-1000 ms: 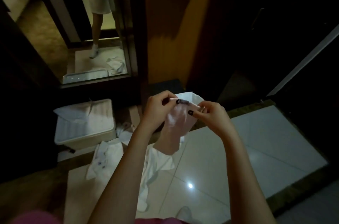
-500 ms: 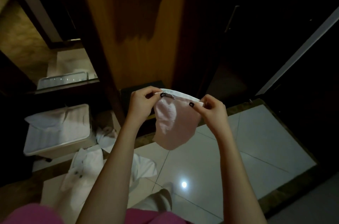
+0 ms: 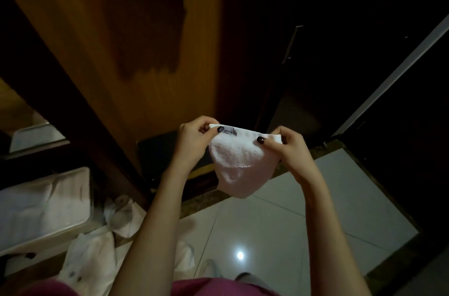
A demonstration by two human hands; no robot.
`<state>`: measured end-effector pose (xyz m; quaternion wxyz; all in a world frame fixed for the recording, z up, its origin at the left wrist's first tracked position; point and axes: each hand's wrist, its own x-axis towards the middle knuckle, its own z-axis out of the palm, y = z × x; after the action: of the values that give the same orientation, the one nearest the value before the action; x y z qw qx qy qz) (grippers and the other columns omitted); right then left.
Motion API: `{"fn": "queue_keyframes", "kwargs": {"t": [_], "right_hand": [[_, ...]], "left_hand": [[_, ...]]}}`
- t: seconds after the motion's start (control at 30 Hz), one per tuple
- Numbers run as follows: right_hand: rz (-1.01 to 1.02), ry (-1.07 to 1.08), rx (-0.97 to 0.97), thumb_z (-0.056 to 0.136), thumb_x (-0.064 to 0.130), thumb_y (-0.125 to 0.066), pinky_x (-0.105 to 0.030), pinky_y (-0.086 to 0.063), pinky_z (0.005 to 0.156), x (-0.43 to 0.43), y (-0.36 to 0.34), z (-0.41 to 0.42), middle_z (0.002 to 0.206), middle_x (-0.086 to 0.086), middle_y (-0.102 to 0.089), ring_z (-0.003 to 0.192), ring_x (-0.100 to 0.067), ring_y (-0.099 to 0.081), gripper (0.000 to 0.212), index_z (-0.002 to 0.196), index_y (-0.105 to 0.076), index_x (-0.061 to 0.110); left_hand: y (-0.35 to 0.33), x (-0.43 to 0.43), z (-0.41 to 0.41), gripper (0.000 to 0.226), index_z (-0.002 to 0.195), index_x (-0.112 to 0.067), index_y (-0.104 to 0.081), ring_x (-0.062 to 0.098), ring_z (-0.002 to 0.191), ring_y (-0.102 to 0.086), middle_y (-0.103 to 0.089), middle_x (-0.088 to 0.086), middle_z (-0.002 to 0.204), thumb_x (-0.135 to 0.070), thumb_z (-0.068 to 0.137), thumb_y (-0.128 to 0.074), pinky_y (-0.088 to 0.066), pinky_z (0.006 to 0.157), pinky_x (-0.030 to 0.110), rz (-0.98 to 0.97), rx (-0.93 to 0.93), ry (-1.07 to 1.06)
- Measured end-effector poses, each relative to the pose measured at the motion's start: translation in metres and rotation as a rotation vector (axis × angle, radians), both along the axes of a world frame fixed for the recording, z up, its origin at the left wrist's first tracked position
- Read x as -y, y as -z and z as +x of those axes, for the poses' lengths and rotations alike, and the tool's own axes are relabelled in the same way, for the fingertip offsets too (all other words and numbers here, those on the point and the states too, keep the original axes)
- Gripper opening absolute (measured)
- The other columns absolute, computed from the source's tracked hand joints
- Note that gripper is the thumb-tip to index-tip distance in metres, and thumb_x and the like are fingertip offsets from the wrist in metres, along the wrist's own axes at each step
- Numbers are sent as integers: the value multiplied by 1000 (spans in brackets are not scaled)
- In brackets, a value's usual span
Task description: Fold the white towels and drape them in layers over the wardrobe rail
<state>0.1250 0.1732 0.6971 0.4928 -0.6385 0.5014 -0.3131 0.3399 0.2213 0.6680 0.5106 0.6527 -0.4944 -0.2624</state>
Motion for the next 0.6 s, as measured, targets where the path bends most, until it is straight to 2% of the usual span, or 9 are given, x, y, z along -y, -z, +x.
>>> {"fn": "queue_keyframes", "kwargs": {"t": [0.07, 0.17, 0.27, 0.33, 0.47, 0.6], "right_hand": [[17, -50, 69, 86, 17, -72, -17, -42, 50, 16, -6, -2, 62, 10, -59, 59, -3, -58, 26, 69, -53, 14], [51, -117, 157, 85, 19, -70, -19, -46, 57, 45, -13, -6, 73, 10, -65, 71, -6, -62, 16, 75, -59, 15], [133, -147, 325, 79, 23, -73, -24, -50, 62, 76, -18, -7, 87, 4, -69, 80, -14, -65, 16, 76, -59, 16], [142, -152, 346, 80, 23, -76, -25, -46, 58, 97, -20, -4, 78, 3, -62, 74, -14, -59, 23, 71, -55, 20], [-89, -162, 115, 87, 22, -72, -26, -37, 53, 141, -25, 2, 72, -1, -52, 66, -12, -49, 28, 75, -49, 11], [-322, -145, -109, 86, 14, -66, -19, -30, 48, 172, -28, 10, 66, -2, -49, 52, -4, -39, 20, 78, -48, 10]], "left_hand": [[-5, 19, -1, 14, 85, -22, -68, -6, 68, -58, -65, -10, 78, -8, 87, -68, -47, 60, 15, -10, -4, -16], [-13, 46, -6, 18, 88, -23, -63, 2, 78, -64, -67, -5, 85, -6, 87, -68, -54, 70, 25, -20, -161, -56], [-25, 70, -13, 18, 93, -24, -62, 2, 84, -64, -67, -3, 89, -7, 89, -66, -53, 78, 21, -62, -313, -94], [-31, 85, -16, 17, 93, -22, -65, 1, 87, -63, -67, -5, 92, -5, 89, -65, -53, 79, 19, -98, -319, -115], [-35, 110, -21, 24, 88, -23, -67, -7, 77, -62, -67, -7, 86, 0, 86, -67, -48, 71, 11, -159, -241, -226], [-33, 135, -32, 28, 81, -31, -66, -3, 64, -55, -63, -9, 75, -3, 82, -73, -42, 61, 10, -142, -64, -337]]}}
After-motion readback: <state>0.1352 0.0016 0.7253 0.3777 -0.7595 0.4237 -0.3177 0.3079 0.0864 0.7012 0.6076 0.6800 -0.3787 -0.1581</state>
